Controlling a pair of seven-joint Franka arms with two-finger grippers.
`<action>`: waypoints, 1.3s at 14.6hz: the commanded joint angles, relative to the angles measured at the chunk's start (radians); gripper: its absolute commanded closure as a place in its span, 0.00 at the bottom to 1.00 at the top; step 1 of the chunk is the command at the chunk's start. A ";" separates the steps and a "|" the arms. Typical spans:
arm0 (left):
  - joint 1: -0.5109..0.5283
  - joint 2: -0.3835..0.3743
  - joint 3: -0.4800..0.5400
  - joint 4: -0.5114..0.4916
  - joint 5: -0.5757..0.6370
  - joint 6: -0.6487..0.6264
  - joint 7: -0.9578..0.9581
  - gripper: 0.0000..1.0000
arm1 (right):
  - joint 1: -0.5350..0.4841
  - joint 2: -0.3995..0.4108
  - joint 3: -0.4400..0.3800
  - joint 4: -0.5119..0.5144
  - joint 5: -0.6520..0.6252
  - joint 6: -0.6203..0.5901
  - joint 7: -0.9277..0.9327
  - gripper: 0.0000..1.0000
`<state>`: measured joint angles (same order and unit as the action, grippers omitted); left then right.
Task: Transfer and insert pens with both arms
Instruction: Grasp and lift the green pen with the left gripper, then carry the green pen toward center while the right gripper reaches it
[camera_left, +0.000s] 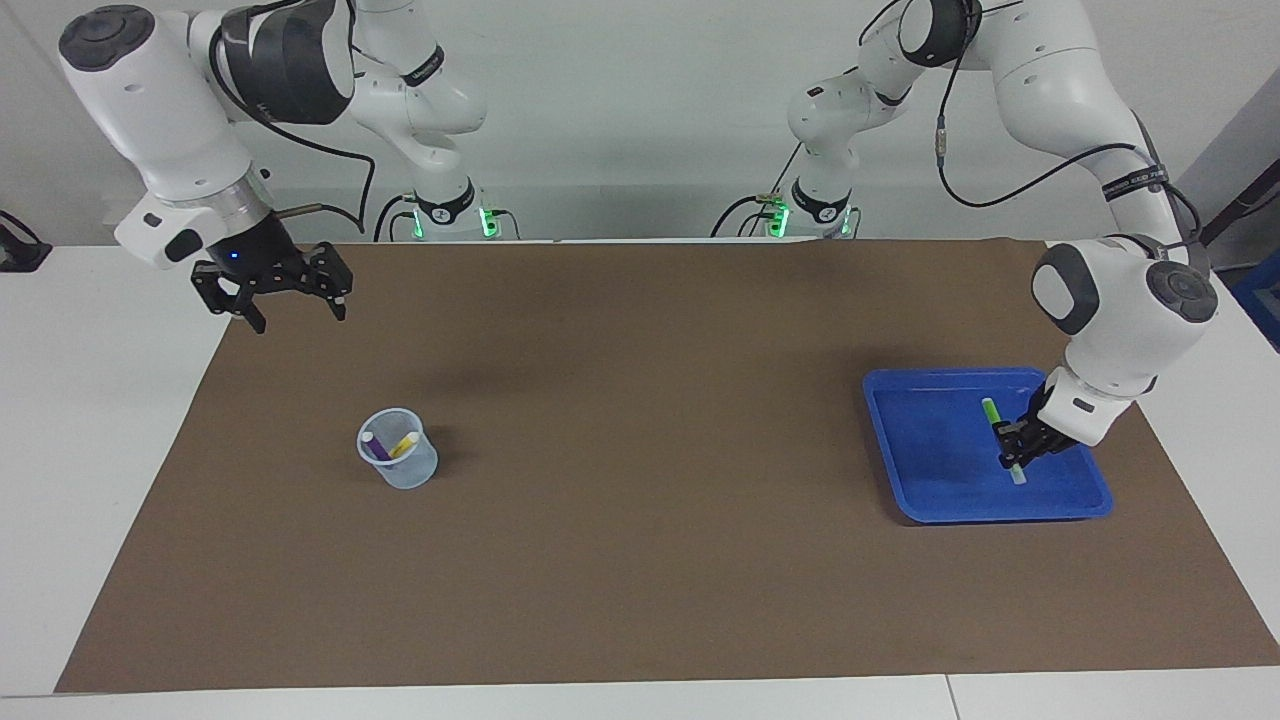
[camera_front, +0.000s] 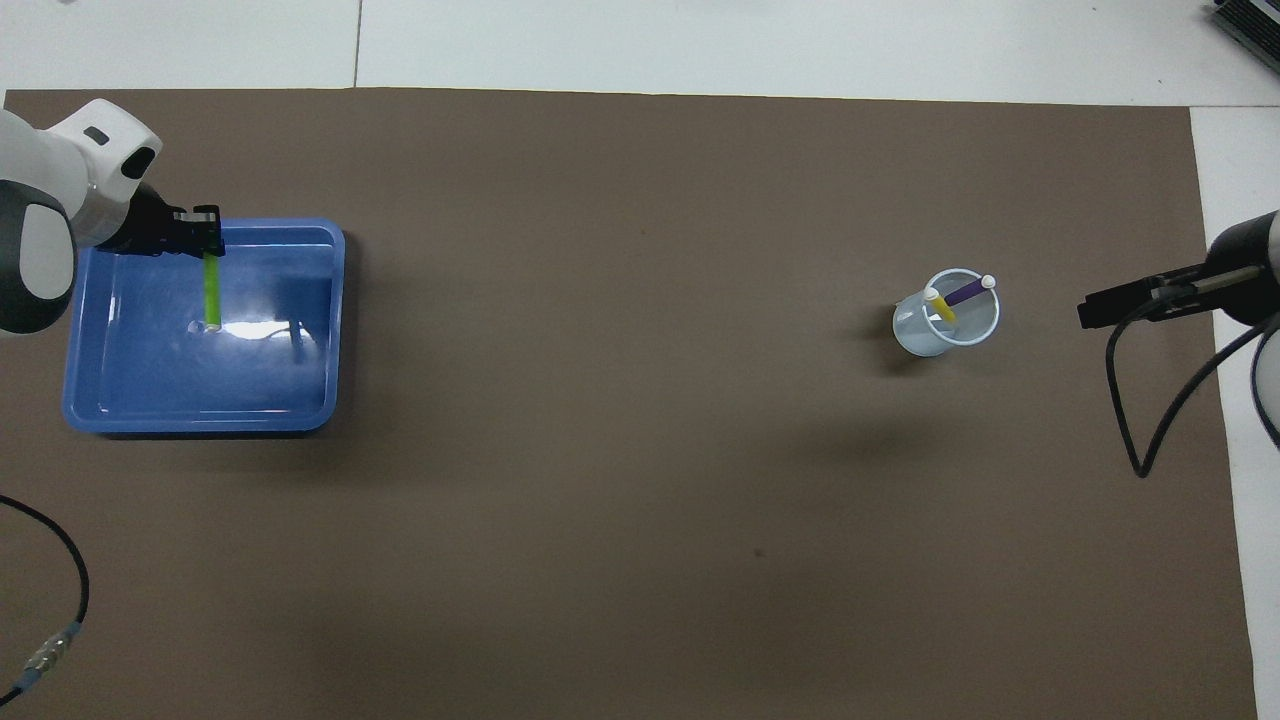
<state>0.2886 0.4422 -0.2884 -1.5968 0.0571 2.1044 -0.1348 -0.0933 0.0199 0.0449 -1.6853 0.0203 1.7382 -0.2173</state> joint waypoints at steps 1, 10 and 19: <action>-0.031 -0.051 0.006 -0.002 -0.040 -0.058 -0.209 1.00 | -0.011 -0.052 0.004 -0.083 0.053 0.012 0.007 0.00; -0.293 -0.155 -0.012 -0.006 -0.164 -0.156 -1.041 1.00 | -0.019 -0.066 0.009 -0.154 0.576 0.090 0.050 0.00; -0.561 -0.160 -0.025 0.000 -0.214 0.006 -1.698 1.00 | 0.099 -0.020 0.010 -0.206 0.857 0.319 0.090 0.00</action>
<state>-0.2190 0.2956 -0.3247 -1.5907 -0.1412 2.0515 -1.7095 -0.0073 -0.0180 0.0540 -1.8633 0.8159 1.9966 -0.1236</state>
